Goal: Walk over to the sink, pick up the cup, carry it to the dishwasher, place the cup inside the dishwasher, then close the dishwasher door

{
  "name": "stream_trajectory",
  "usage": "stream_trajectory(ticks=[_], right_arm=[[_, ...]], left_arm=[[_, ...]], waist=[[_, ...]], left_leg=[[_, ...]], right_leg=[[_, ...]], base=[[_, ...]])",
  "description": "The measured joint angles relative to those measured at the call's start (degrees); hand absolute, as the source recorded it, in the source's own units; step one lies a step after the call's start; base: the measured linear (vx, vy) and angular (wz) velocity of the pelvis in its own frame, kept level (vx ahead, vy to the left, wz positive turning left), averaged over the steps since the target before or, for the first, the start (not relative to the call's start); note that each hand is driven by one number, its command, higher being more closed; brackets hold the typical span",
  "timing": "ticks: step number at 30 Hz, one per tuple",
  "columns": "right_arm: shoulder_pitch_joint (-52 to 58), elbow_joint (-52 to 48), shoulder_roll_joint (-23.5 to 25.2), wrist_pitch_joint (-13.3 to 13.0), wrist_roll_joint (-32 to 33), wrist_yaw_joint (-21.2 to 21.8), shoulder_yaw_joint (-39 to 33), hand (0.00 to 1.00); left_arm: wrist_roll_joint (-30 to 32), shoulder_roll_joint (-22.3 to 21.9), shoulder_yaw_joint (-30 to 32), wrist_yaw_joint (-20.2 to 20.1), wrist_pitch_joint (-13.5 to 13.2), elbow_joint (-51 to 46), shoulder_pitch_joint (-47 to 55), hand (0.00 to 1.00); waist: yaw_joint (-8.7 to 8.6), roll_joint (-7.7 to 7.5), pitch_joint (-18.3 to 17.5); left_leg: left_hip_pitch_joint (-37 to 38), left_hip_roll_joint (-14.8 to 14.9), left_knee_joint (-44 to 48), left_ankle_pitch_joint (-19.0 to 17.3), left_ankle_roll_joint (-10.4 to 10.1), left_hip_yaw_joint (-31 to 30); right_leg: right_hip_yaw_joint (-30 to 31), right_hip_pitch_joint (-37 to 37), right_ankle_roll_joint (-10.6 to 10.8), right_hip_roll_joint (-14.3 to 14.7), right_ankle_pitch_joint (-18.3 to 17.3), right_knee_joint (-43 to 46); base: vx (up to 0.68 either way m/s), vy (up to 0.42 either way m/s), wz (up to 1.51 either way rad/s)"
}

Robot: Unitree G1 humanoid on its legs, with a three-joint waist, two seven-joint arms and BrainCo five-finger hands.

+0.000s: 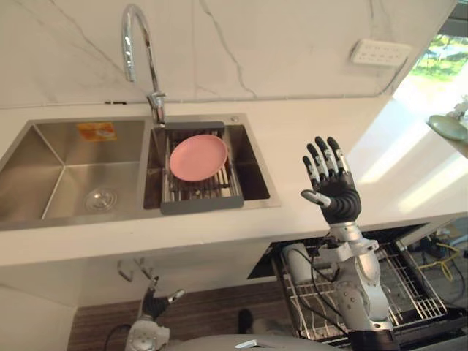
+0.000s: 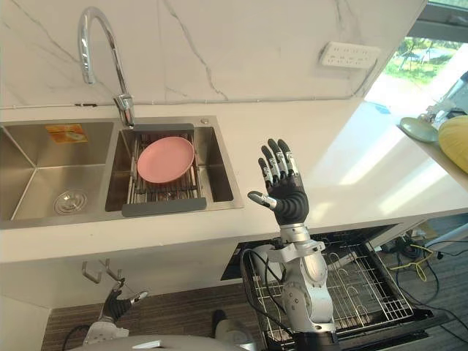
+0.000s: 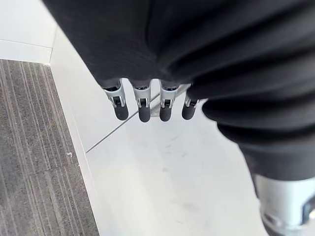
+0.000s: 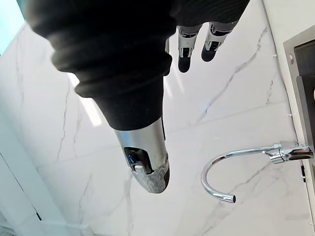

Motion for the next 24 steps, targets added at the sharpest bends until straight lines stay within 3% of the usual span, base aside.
stream_trajectory(ticks=[7, 10, 14, 17, 18, 22, 24], right_arm=[[0.0, -0.1, -0.2, 0.7, -5.4, -0.4, 0.9, 0.00], [-0.1, -0.1, -0.3, 2.6, -9.3, -0.6, 1.1, 0.00], [-1.3, -0.1, -2.2, 4.7, -18.8, -4.8, 2.4, 0.00], [-3.1, -0.1, -3.7, 6.4, -30.1, -10.5, 3.8, 0.00], [-4.6, -0.1, -4.1, 7.9, -36.6, -13.5, 4.4, 0.00], [-11.1, -0.1, -7.0, 11.9, -47.1, -16.6, 8.8, 0.00], [-13.8, -0.1, -8.1, 14.5, -50.7, -16.8, 10.3, 0.00]], left_arm=[[0.2, 0.1, 1.2, 1.7, -0.5, 0.2, 0.4, 0.00], [0.3, 0.1, 2.1, 1.9, -1.4, 0.3, 0.4, 0.00], [0.7, 0.3, 3.3, 1.9, -1.7, 0.5, 0.5, 0.00], [0.7, 0.7, 3.5, 1.9, -1.9, 1.7, 0.1, 0.00], [0.7, 0.8, 3.5, 1.9, -1.9, 1.7, 0.1, 0.00], [0.7, 1.0, 3.7, 1.9, -2.1, 2.1, -0.1, 0.00], [1.1, 1.1, 3.7, 1.9, -2.3, 2.1, -0.4, 0.00]], waist=[[-0.07, 0.01, 0.1], [0.33, 0.11, 0.2], [0.78, 0.09, 0.2], [0.81, 0.04, 0.2], [1.12, 0.04, 0.2], [1.28, 0.99, 0.5], [1.89, 1.13, 0.4]], left_leg=[[-0.7, -1.2, 0.0, 0.6, 0.7, -1.1], [-1.1, -1.2, -0.1, 0.7, 0.6, -2.2], [-1.0, -1.2, -0.1, 0.8, 0.6, -3.2], [-1.0, -1.3, -0.1, 0.8, 0.6, -4.3], [-1.1, -1.2, -0.1, 0.8, 0.6, -4.5], [-3.8, -0.1, 5.1, -1.9, 0.6, -5.7], [-5.9, 0.0, 7.1, -2.0, 0.6, -5.9]], right_leg=[[-0.3, 1.3, 0.5, -1.0, 2.1, -3.2], [-1.5, 1.5, 0.5, -1.1, 2.1, -3.3], [-2.2, 2.2, 0.5, -1.1, 2.0, -3.4], [-3.2, 2.9, 0.6, -1.2, 1.6, -3.5], [-3.3, 2.9, 0.5, -1.3, 1.2, -3.1], [-4.0, 2.7, 0.0, -1.0, -1.0, -1.7], [-5.6, 3.0, 0.3, -0.9, 0.0, -2.8]], base=[[-0.04, 0.025, 0.07], [0.00, -0.006, 0.19], [0.01, -0.001, 0.12], [0.00, -0.001, 0.17], [-0.01, -0.001, 0.12], [-0.01, -0.004, 0.17], [0.02, 0.025, 0.41]])
